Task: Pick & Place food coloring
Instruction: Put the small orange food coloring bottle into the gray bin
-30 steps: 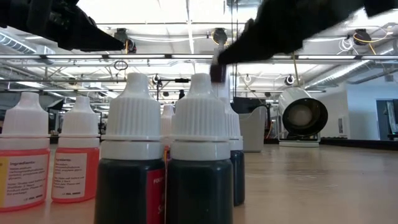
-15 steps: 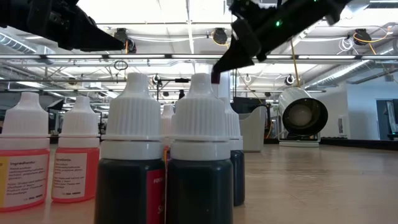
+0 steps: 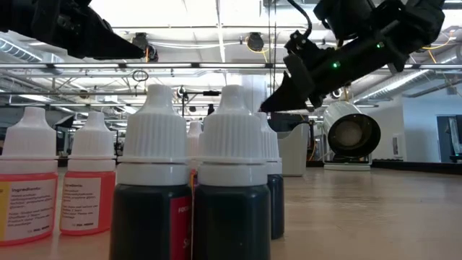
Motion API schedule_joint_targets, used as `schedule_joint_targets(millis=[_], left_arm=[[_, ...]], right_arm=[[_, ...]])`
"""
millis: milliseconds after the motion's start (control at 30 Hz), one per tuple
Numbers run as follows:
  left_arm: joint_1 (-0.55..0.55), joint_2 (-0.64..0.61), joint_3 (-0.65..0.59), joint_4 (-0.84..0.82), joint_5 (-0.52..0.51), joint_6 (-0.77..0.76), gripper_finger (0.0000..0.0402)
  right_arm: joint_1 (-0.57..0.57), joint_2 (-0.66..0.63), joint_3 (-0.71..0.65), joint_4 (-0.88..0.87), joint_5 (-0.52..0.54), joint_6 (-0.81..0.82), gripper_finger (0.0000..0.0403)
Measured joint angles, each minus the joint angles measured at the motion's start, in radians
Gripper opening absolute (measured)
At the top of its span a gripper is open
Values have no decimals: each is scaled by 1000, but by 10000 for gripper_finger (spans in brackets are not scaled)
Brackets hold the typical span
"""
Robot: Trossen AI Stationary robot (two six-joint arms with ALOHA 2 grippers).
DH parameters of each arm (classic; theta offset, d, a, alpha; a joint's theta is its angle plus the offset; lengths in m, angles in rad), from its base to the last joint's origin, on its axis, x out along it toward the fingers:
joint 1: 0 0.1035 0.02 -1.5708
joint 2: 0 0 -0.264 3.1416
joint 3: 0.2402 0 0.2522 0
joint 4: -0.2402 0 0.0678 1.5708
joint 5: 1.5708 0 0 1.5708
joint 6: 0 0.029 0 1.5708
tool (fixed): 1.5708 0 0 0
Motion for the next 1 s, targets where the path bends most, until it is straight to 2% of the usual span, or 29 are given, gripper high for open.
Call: schedule_joint_targets(millis=[300, 633, 800, 1000], left_arm=[[44, 0, 0, 2, 0, 2, 37], [59, 0, 0, 2, 1, -3, 37], [59, 0, 0, -2, 2, -10, 37], [59, 0, 0, -40, 4, -45, 37]], right_arm=[[-5, 10, 13, -15, -47, 21, 46], [-39, 175, 61, 1, -43, 26, 1], [-44, 171, 61, -16, -6, 23, 4], [-27, 98, 60, -20, 9, -48, 2]])
